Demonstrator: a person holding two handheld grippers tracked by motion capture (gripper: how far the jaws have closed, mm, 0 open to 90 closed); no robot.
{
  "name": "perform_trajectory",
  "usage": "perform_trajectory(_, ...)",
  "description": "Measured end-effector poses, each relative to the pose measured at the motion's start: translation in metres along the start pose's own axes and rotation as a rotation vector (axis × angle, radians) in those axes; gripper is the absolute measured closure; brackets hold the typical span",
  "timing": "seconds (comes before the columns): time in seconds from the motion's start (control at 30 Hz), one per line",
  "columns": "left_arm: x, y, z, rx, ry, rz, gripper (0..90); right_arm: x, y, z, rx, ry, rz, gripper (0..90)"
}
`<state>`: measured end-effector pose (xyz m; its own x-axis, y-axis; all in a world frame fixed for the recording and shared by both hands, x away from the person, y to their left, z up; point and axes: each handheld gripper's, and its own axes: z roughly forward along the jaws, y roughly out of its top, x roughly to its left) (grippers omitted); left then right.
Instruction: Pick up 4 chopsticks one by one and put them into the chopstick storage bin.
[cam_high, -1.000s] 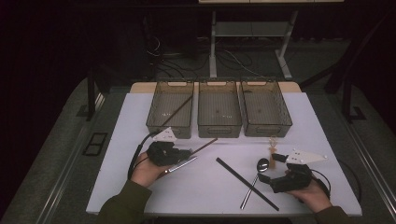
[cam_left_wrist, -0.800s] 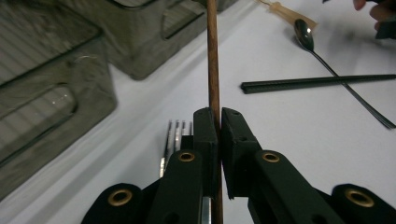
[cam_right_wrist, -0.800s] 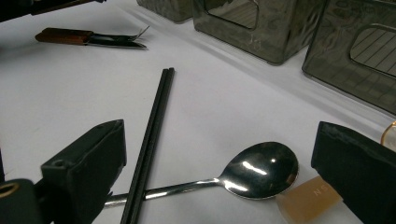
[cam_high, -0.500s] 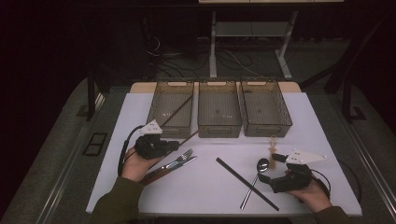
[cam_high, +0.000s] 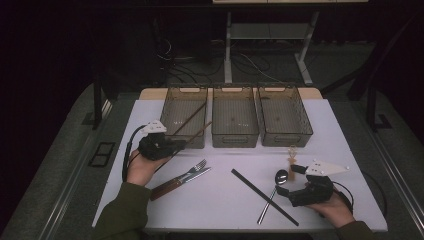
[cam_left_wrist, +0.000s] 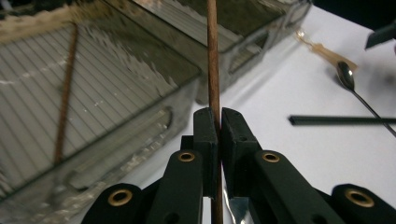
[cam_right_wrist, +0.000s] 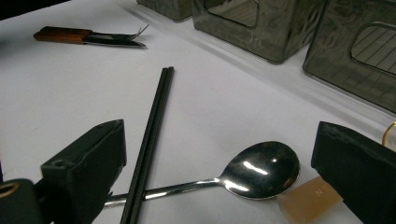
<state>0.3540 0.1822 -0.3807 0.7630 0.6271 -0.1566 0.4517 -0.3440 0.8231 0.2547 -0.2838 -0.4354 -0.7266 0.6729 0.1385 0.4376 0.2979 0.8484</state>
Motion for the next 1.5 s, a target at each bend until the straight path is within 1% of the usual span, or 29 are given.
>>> perform_trajectory(0.27, 0.016, 0.017, 0.001, -0.018, 0.037, -0.015, 84.9, 0.0, 0.0, 0.0, -0.002, 0.001, 0.005, 3.4)
perform_trajectory(0.37, 0.021, 0.026, 0.003, -0.024, 0.048, -0.02, 84.9, 0.0, 0.0, 0.0, -0.005, -0.001, 0.004, 3.4)
perform_trajectory(0.53, 0.027, 0.041, 0.004, -0.034, 0.064, -0.01, 84.9, 0.0, 0.0, 0.0, -0.004, 0.001, 0.006, 3.4)
perform_trajectory(0.63, 0.031, 0.05, 0.005, -0.037, 0.078, -0.011, 84.9, 0.0, 0.0, 0.0, -0.005, 0.001, 0.007, 3.4)
perform_trajectory(0.83, 0.04, 0.064, 0.011, -0.056, 0.098, -0.006, 84.9, 0.0, 0.0, 0.0, -0.005, 0.002, 0.008, 3.5)
perform_trajectory(0.9, 0.043, 0.068, 0.015, -0.064, 0.103, -0.011, 84.9, 0.0, 0.0, 0.0, -0.007, 0.002, 0.008, 3.4)
perform_trajectory(1.0, 0.046, 0.074, 0.019, -0.073, 0.106, -0.007, 84.9, 0.0, 0.0, 0.0, -0.008, 0.003, 0.008, 3.4)
perform_trajectory(1.07, 0.049, 0.077, 0.021, -0.074, 0.115, 0.006, 84.9, 0.0, 0.0, 0.0, -0.009, 0.004, 0.008, 3.4)
perform_trajectory(1.13, 0.052, 0.081, 0.023, -0.088, 0.114, 0.002, 84.9, 0.001, 0.0, 0.0, -0.01, 0.005, 0.012, 3.4)
perform_trajectory(1.2, 0.056, 0.084, 0.024, -0.092, 0.131, 0.008, 84.9, 0.0, 0.0, 0.0, -0.009, 0.007, 0.009, 3.4)
perform_trajectory(1.27, 0.061, 0.085, 0.027, -0.105, 0.134, 0.0, 84.9, 0.0, 0.0, 0.0, -0.009, 0.008, 0.009, 3.4)
perform_trajectory(1.3, 0.063, 0.086, 0.029, -0.106, 0.141, -0.002, 84.9, 0.0, 0.0, 0.0, -0.009, 0.008, 0.01, 3.4)
perform_trajectory(1.4, 0.071, 0.086, 0.034, -0.111, 0.15, -0.028, 84.9, 0.0, 0.0, 0.0, -0.009, 0.008, 0.01, 3.4)
perform_trajectory(1.5, 0.078, 0.085, 0.041, -0.111, 0.166, -0.04, 84.9, 0.0, 0.0, 0.0, -0.008, 0.009, 0.011, 3.4)
